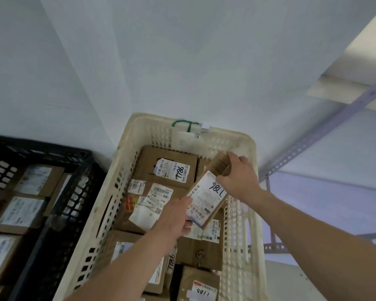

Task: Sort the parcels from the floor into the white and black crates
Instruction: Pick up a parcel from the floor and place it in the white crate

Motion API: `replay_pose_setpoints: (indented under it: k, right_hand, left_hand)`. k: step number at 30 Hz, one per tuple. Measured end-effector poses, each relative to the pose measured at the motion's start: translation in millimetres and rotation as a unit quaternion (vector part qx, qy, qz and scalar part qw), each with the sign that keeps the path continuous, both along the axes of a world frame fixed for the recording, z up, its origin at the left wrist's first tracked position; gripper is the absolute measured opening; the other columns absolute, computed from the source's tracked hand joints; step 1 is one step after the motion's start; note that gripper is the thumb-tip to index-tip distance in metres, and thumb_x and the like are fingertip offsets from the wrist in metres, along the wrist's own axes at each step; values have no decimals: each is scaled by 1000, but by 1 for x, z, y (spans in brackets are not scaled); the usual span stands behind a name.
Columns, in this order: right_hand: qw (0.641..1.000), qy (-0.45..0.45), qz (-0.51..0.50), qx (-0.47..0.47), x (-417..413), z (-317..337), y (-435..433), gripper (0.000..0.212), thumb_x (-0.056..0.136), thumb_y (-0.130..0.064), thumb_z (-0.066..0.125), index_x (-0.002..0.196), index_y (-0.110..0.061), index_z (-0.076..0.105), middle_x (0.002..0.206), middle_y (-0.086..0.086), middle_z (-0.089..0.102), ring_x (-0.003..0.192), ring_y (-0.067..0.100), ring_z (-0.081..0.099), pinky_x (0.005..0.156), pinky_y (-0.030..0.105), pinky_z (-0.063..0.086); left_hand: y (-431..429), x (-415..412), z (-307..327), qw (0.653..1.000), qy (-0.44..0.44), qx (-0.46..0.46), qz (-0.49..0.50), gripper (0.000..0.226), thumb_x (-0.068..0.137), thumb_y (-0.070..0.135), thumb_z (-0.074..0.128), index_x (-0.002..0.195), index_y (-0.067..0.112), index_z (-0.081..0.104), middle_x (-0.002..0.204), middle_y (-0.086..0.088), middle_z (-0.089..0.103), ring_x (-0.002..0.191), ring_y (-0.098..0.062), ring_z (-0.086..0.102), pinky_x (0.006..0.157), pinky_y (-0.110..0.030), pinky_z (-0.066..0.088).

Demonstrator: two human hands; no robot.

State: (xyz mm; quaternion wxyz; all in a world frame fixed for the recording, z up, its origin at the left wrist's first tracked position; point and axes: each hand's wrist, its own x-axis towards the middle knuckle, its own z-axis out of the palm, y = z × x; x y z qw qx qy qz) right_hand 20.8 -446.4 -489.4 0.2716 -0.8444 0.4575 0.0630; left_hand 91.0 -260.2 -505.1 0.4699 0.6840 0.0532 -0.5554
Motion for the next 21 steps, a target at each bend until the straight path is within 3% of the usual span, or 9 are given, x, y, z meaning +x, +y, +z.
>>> replay_pose_setpoints:
  k: [4, 7, 10, 13, 15, 19, 21]
  right_hand:
    - [998, 28, 38, -39, 19, -27, -37, 91, 81, -30, 71, 159, -22, 26, 150, 13, 38, 137, 37, 36, 110, 44, 39]
    - [990, 64, 89, -88, 21, -48, -52, 93, 82, -38, 70, 160, -25, 22, 162, 13, 21, 150, 36, 16, 120, 45, 26]
    - [967, 131, 183, -119, 17, -70, -52, 87, 83, -43, 68, 157, -26, 27, 163, 9, 15, 152, 34, 8, 118, 50, 34]
    - [950, 198, 226, -89, 11, -86, -46, 84, 85, -40, 68, 157, -20, 30, 165, 11, 17, 152, 34, 17, 113, 50, 41]
    - [945, 216, 232, -81, 8, -92, -41, 90, 89, -43, 67, 161, -16, 20, 169, 13, 8, 155, 33, 14, 115, 51, 39]
    - [939, 225, 244, -94, 4, -98, -37, 94, 96, -51, 59, 164, -15, 5, 171, 16, -4, 156, 36, 11, 118, 51, 31]
    - [935, 234, 249, -99, 3, -100, -37, 91, 98, -52, 54, 164, -15, 2, 171, 16, -6, 156, 36, 10, 118, 50, 29]
  left_hand:
    - [-40, -5, -24, 997, 75, -11, 31, 25, 103, 36, 51, 110, 17, 66, 106, -10, 71, 105, -32, 66, 92, -44, 56]
    - [-63, -10, -37, 988, 141, -44, 48, 27, 104, 32, 49, 111, 13, 66, 106, -11, 70, 104, -31, 63, 86, -41, 53]
    - [-74, -17, -42, 979, 186, -58, 57, 22, 105, 25, 47, 97, 13, 63, 94, -11, 67, 86, -25, 63, 67, -35, 49]
    - [-78, -23, -51, 977, 200, -51, 54, 18, 105, 18, 48, 91, 16, 58, 79, -9, 69, 75, -22, 62, 61, -33, 48]
    - [-80, -23, -53, 978, 196, -45, 52, 18, 105, 16, 47, 89, 17, 57, 73, -8, 69, 72, -20, 63, 60, -33, 49]
    - [-85, -18, -54, 982, 182, -38, 40, 13, 103, 14, 47, 93, 15, 55, 90, -12, 63, 76, -22, 63, 62, -33, 50]
    - [-84, -19, -63, 983, 177, -35, 31, 11, 103, 13, 47, 97, 12, 55, 92, -9, 60, 80, -20, 60, 78, -38, 53]
